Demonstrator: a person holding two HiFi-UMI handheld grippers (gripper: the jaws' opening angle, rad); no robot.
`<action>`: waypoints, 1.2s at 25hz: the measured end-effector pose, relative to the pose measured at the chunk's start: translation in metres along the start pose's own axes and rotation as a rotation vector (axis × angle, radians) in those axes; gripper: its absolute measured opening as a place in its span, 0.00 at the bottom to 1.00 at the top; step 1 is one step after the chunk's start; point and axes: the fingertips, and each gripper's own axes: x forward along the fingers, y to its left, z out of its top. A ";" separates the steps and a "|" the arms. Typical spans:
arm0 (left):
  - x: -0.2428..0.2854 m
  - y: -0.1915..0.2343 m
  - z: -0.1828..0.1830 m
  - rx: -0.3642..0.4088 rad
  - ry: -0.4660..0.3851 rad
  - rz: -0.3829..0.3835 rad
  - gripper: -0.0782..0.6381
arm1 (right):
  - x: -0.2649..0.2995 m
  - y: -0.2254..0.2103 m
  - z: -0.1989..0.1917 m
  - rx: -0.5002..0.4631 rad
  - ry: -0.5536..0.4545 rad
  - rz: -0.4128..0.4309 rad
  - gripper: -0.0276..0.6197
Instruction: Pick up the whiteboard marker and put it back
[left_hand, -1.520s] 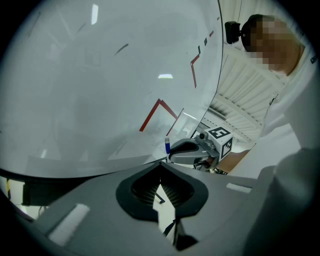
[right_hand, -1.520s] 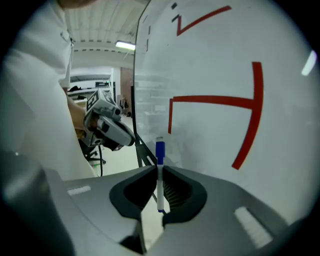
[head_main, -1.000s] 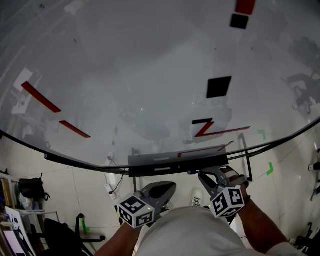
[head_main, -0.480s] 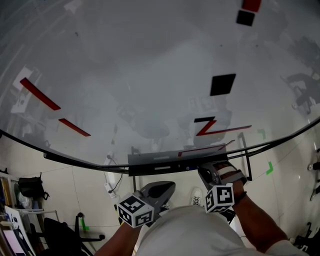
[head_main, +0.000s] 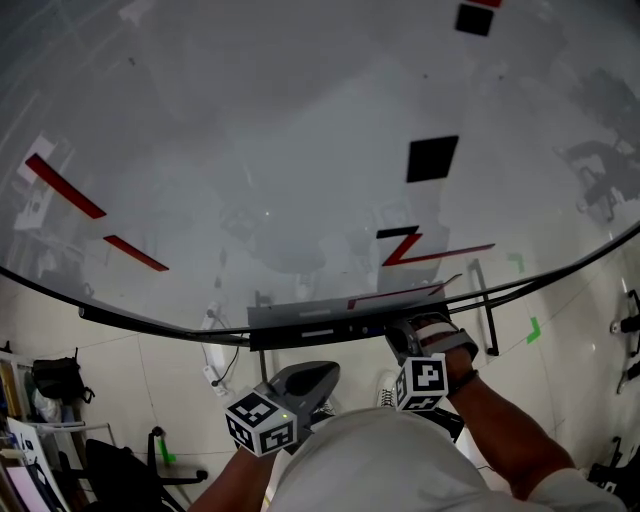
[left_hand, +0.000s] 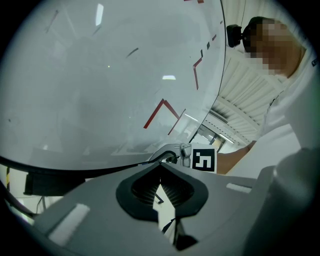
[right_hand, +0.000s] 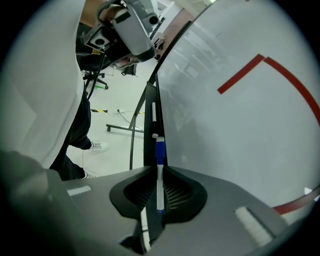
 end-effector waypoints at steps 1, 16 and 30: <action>0.000 0.000 -0.001 -0.001 -0.001 0.000 0.13 | 0.002 0.000 -0.001 -0.005 0.004 0.000 0.10; -0.005 0.001 -0.001 -0.007 -0.005 0.008 0.13 | 0.019 0.004 -0.007 -0.051 0.031 0.019 0.10; -0.003 0.001 -0.003 -0.011 0.001 0.006 0.13 | 0.029 0.005 -0.012 -0.049 0.056 0.012 0.10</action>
